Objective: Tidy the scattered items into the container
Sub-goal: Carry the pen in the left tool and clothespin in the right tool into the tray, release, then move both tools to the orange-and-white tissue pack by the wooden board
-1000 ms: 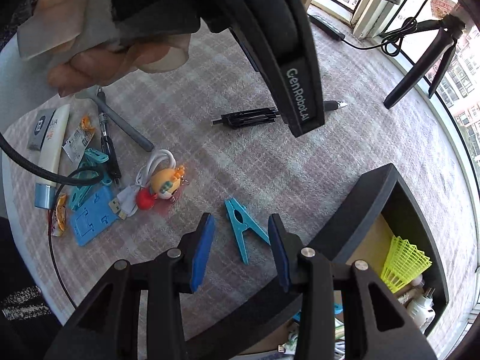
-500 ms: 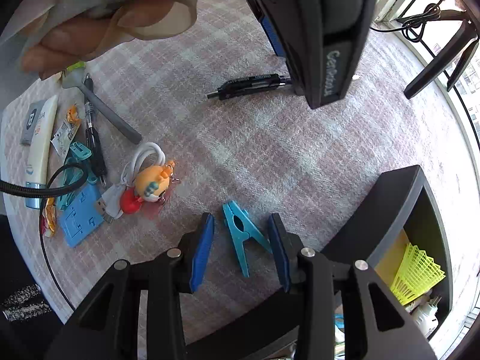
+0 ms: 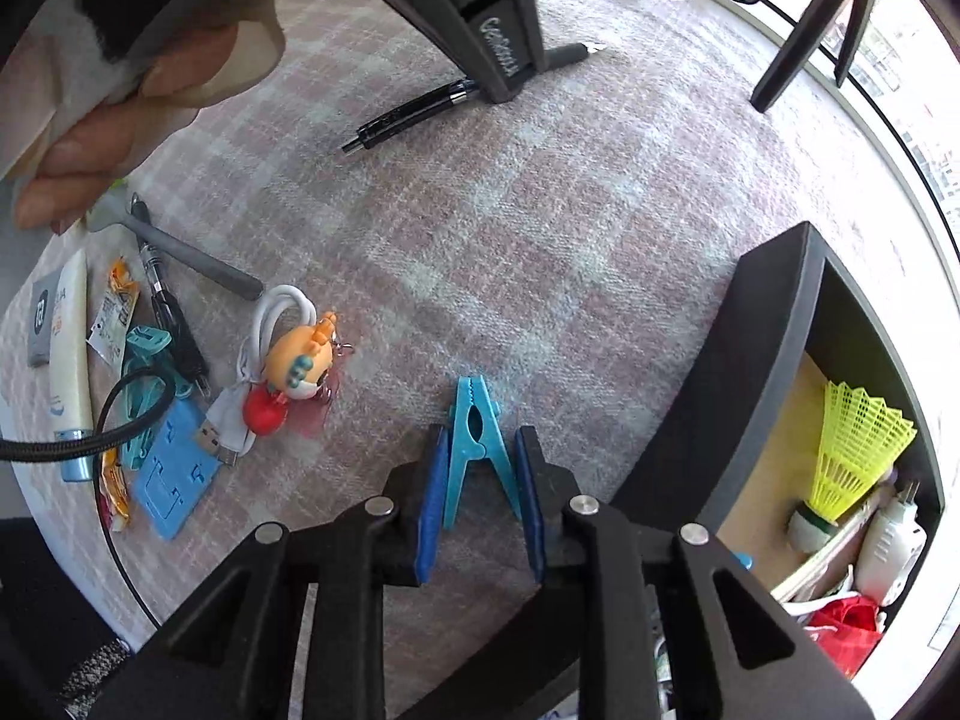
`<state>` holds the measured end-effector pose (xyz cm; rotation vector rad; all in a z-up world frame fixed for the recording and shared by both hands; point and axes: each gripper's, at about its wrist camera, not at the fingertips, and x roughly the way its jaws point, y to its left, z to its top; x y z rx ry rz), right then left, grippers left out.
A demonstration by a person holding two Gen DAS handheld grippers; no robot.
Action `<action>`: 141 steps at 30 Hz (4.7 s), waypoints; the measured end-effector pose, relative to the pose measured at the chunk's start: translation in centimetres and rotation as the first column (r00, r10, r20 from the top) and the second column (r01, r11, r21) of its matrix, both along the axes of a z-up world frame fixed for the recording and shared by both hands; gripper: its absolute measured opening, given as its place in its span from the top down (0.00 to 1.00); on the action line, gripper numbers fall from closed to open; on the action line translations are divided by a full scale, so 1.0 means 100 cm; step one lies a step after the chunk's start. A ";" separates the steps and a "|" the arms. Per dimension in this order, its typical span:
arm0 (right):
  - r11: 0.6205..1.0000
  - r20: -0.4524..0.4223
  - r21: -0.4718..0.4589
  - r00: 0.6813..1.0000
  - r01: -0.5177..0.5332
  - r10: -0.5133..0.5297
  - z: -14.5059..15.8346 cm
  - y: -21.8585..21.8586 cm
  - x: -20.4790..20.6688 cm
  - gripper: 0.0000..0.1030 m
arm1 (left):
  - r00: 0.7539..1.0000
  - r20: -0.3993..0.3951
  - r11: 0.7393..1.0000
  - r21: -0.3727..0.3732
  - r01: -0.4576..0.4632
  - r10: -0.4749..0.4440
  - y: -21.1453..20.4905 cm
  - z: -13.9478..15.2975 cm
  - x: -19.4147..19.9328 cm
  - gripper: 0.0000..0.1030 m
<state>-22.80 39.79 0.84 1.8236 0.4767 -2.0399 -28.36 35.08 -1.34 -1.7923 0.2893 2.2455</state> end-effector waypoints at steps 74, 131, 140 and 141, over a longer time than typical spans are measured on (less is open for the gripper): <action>0.804 -0.212 -0.355 0.797 0.477 -0.566 0.140 0.161 0.074 0.55 | 0.965 -0.172 0.964 0.212 -0.158 0.196 -0.075 0.142 0.144 0.44; 0.829 -0.065 -0.483 0.933 0.280 -0.353 0.077 -0.215 -0.138 0.48 | 0.769 0.034 0.710 0.360 -0.605 0.638 -0.411 0.055 -0.037 0.44; 0.838 -0.026 -0.448 0.933 0.311 -0.360 0.036 -0.245 -0.180 0.48 | 0.776 0.080 0.699 0.386 -0.602 0.625 -0.412 0.025 -0.065 0.42; 0.837 -0.017 -0.447 0.933 0.315 -0.360 0.032 -0.247 -0.182 0.48 | 0.780 0.081 0.700 0.390 -0.598 0.621 -0.412 0.025 -0.067 0.42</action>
